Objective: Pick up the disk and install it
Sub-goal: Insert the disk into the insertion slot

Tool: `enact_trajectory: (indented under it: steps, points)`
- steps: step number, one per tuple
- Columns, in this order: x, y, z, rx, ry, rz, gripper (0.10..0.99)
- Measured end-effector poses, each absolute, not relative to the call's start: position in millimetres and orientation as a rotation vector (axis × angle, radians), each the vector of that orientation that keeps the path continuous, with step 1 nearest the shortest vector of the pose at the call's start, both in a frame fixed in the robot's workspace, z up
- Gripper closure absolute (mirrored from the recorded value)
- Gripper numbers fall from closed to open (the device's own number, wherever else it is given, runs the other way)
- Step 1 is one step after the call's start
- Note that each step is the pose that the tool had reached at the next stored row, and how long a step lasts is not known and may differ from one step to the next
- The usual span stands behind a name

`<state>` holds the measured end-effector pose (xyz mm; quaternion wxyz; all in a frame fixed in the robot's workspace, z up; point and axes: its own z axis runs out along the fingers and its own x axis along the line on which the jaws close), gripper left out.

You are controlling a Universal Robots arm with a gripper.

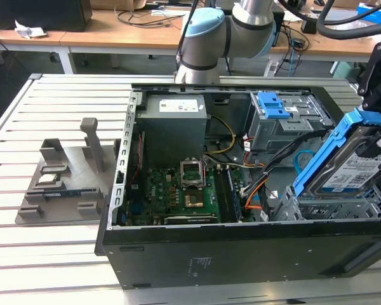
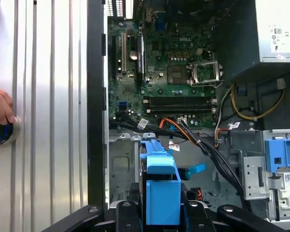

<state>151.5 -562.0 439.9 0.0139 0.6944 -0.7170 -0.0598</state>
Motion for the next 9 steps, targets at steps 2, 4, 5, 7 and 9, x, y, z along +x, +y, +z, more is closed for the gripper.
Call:
enact_trajectory:
  steps: [2, 4, 5, 7, 9]
  points:
    - [151, -562, 437, 2.163, -2.232, -0.186, 0.722]
    - [151, -562, 433, 2.163, -2.232, -0.186, 0.722]
    - [151, -562, 431, 2.163, -2.232, -0.186, 0.722]
    - [151, -562, 428, 2.163, -2.232, -0.186, 0.722]
    - [151, -562, 426, 2.163, -2.232, -0.186, 0.722]
